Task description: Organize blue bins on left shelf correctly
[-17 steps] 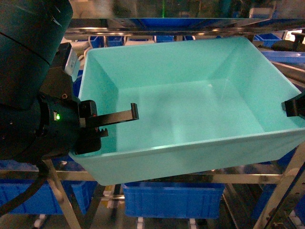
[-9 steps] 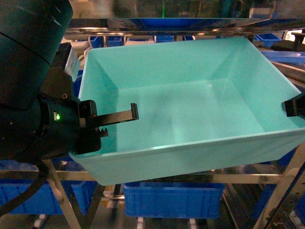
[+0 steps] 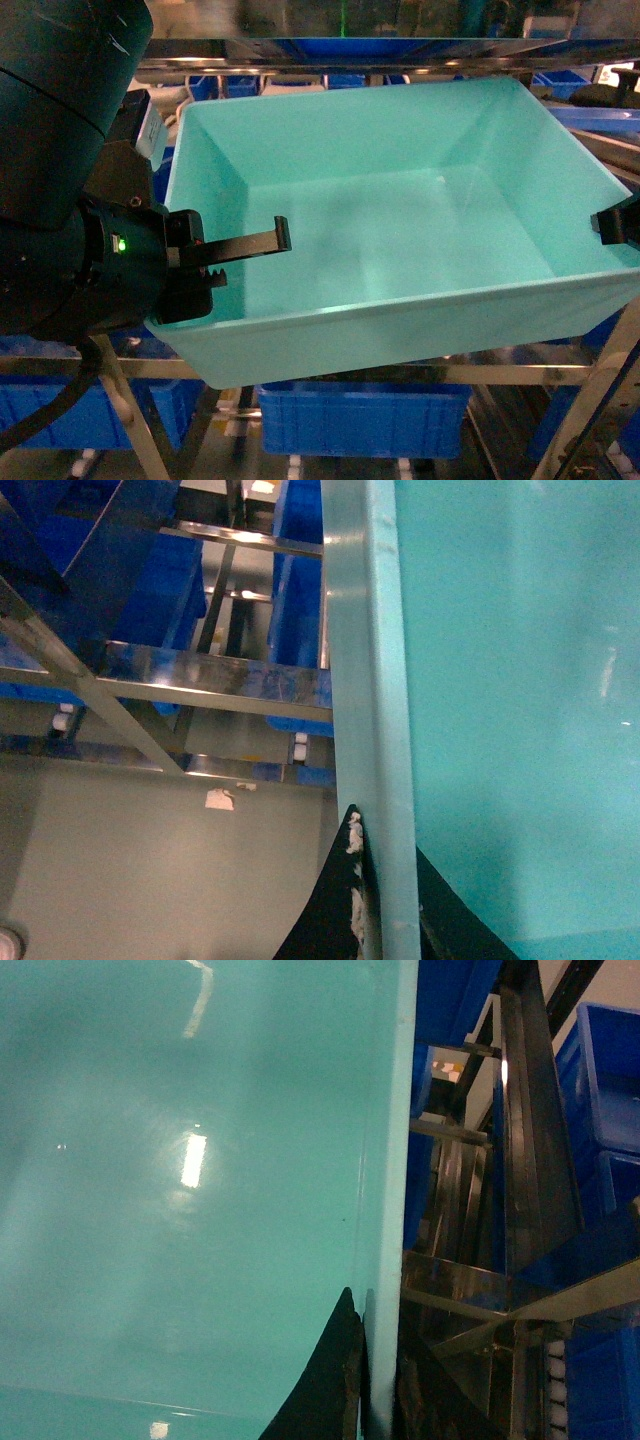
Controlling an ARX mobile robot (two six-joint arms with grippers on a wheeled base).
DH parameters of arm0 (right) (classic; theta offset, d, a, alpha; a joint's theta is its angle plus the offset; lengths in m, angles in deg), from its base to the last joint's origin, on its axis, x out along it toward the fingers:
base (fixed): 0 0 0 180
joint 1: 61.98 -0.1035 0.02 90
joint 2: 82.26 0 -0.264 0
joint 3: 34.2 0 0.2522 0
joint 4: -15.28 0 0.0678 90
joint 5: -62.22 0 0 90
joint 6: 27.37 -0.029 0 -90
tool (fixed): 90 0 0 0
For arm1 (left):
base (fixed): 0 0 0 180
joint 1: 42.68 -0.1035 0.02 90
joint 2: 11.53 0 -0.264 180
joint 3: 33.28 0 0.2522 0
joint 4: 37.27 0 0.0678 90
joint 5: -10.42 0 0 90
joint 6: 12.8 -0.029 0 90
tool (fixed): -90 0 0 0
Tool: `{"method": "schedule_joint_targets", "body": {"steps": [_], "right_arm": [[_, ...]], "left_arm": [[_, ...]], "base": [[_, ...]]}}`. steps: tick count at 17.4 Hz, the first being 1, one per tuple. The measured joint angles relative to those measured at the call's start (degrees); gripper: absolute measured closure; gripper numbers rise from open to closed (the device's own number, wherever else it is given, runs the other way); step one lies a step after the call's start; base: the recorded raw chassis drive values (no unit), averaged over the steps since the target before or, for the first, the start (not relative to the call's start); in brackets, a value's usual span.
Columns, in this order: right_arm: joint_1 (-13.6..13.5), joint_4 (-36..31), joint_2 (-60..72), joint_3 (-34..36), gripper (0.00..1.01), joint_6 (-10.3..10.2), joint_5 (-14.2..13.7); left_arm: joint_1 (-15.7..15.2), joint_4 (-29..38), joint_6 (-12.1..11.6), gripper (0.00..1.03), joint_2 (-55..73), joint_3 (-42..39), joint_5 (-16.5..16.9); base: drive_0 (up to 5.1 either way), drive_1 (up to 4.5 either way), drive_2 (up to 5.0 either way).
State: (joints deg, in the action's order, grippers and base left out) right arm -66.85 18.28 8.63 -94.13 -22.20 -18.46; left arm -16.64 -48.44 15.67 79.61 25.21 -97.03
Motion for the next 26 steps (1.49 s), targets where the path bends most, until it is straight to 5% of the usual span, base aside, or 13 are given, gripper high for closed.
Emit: {"method": "schedule_joint_targets", "body": {"steps": [10, 26], "right_arm": [[-0.13, -0.68, 15.30, -7.69, 0.99, -0.85, -1.36], [-1.07, -0.61, 26.08, -14.75, 0.99, -1.11, -2.64]], "left_arm": [[-4.63, 0.74, -1.46, 1.01, 19.21, 9.84, 6.54], [-6.40, -2.58, -2.43, 1.01, 29.22, 19.69, 6.84]], "base": [[0.0, 0.00, 0.0], [0.0, 0.00, 0.0]]}}
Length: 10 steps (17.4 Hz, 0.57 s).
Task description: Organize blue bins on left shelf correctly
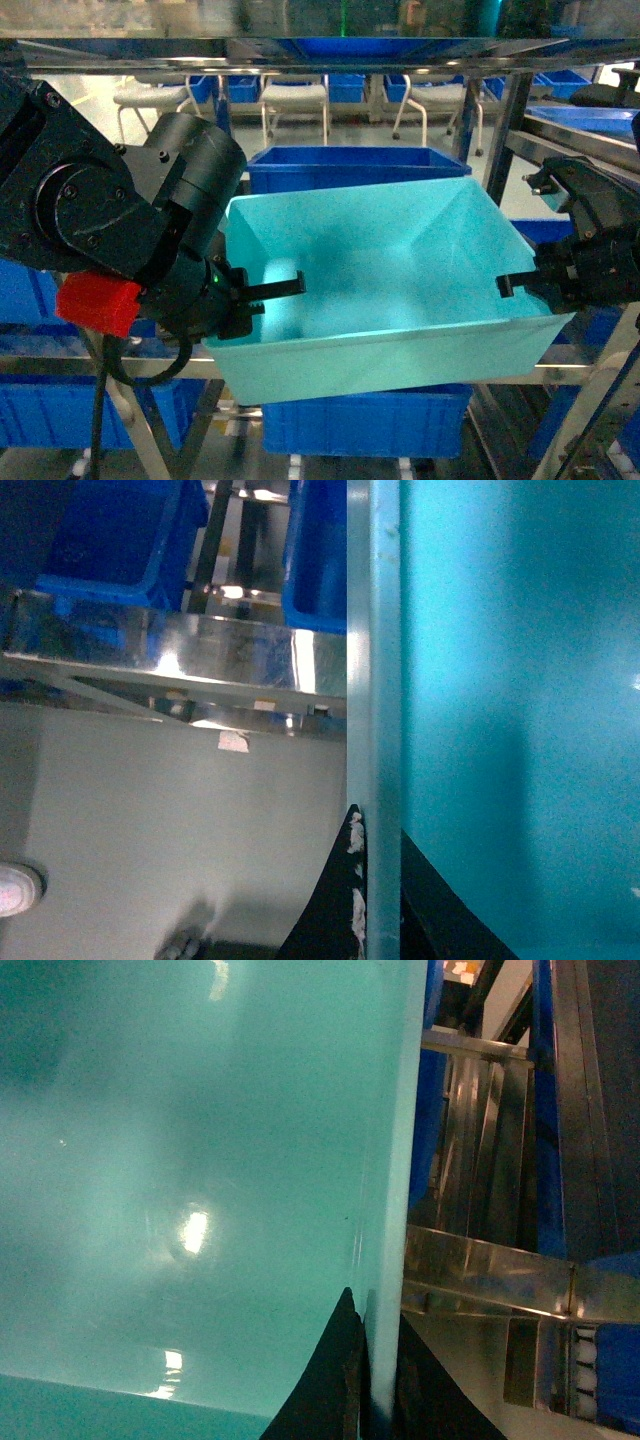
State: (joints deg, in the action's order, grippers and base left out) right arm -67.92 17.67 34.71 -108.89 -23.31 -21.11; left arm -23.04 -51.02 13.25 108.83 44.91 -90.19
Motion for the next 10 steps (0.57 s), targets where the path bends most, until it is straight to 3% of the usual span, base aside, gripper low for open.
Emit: {"method": "schedule_joint_targets", "body": {"steps": [10], "right_arm": [[0.00, 6.14, 4.07, -6.23, 0.99, -0.20, -0.42]], "left_arm": [[-0.52, -4.79, 0.20, 1.01, 3.93, 5.95, 0.85]], "base": [[0.0, 0.00, 0.0]]}}
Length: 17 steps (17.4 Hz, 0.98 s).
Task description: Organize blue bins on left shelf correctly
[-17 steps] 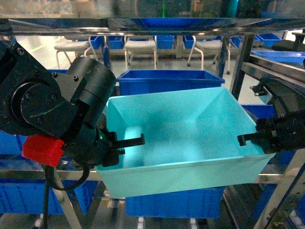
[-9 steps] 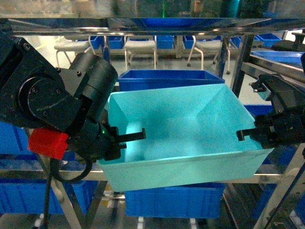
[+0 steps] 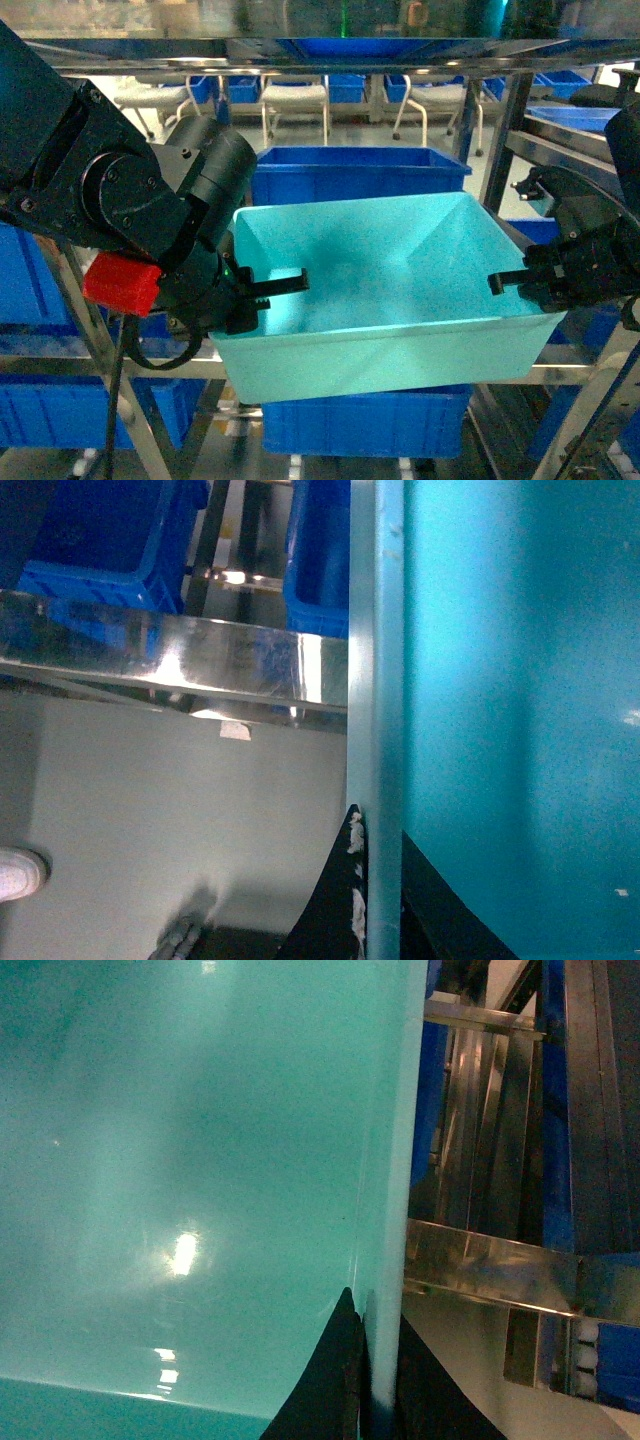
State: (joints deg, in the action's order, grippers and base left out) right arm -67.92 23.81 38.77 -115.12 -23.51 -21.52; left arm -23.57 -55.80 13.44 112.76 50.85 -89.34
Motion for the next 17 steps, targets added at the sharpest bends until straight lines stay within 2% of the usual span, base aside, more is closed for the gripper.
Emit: {"method": "schedule_joint_targets", "body": {"steps": [4, 17], "right_arm": [[0.00, 0.48, 0.66, -1.27, 0.99, -0.22, -0.04], [0.00, 0.48, 0.72, -1.27, 0.99, -0.22, -0.04]], "left_arm": [[-0.20, -1.16, -0.79, 1.01, 1.14, 1.42, 0.33], [-0.22, -1.14, -0.81, 1.01, 1.14, 1.42, 0.33]], "base": [[0.0, 0.00, 0.0], [0.0, 0.00, 0.0]]}}
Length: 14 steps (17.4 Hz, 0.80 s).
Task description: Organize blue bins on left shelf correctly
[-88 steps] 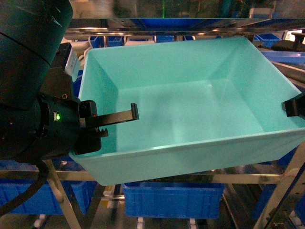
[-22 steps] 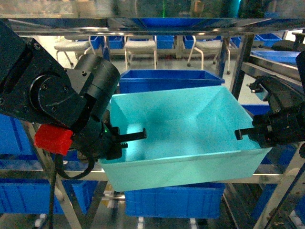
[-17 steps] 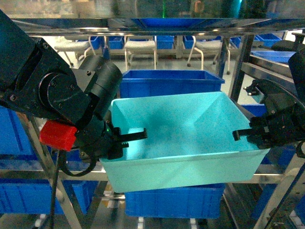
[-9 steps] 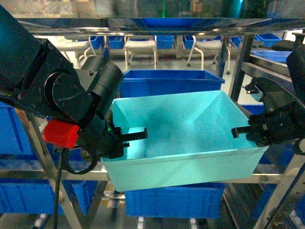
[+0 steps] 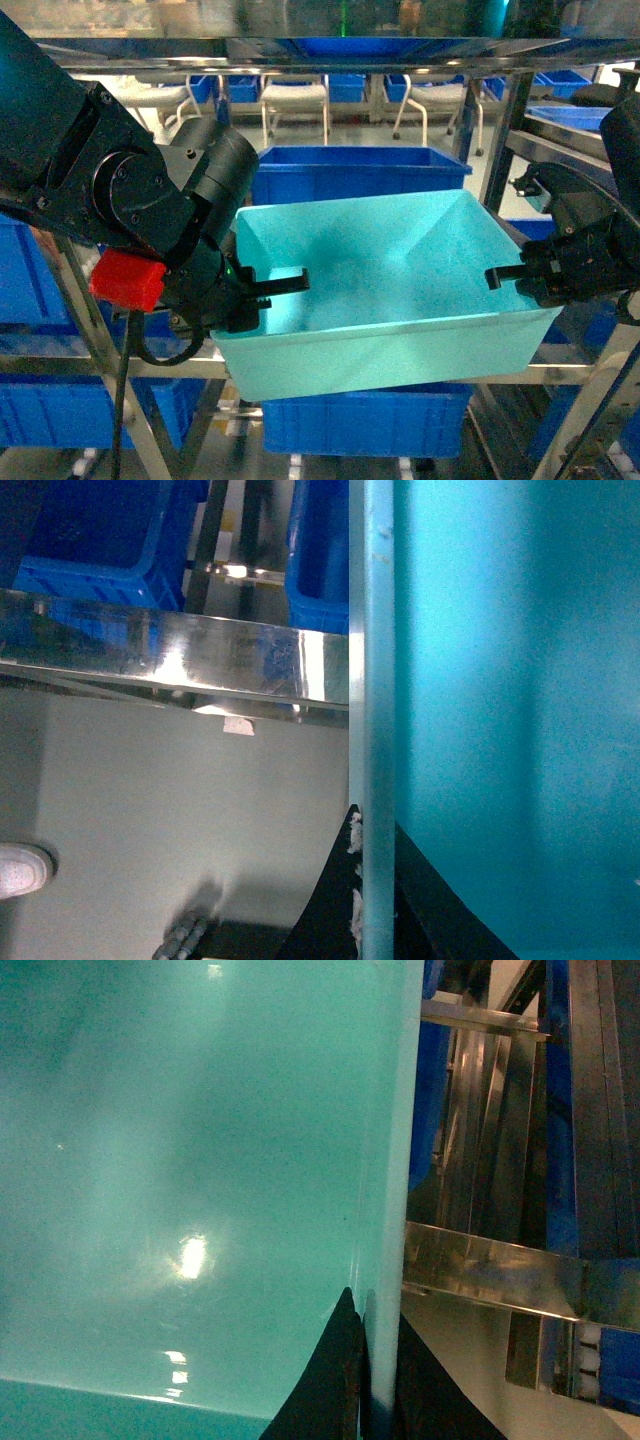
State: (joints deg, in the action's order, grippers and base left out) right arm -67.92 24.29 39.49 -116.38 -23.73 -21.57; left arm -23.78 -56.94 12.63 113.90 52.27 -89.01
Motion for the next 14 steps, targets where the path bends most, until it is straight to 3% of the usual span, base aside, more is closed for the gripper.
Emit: {"method": "schedule_joint_targets", "body": {"steps": [9, 14], "right_arm": [[-0.02, 0.00, 0.00, 0.00, 0.99, 0.00, 0.00], [-0.02, 0.15, 0.02, 0.00, 0.99, 0.00, 0.02]], "left_arm": [[0.00, 0.00, 0.00, 1.01, 0.00, 0.00, 0.00], [0.02, -0.07, 0.00, 1.01, 0.00, 0.00, 0.02]], "base": [[0.0, 0.00, 0.0], [0.0, 3.67, -3.6]]}}
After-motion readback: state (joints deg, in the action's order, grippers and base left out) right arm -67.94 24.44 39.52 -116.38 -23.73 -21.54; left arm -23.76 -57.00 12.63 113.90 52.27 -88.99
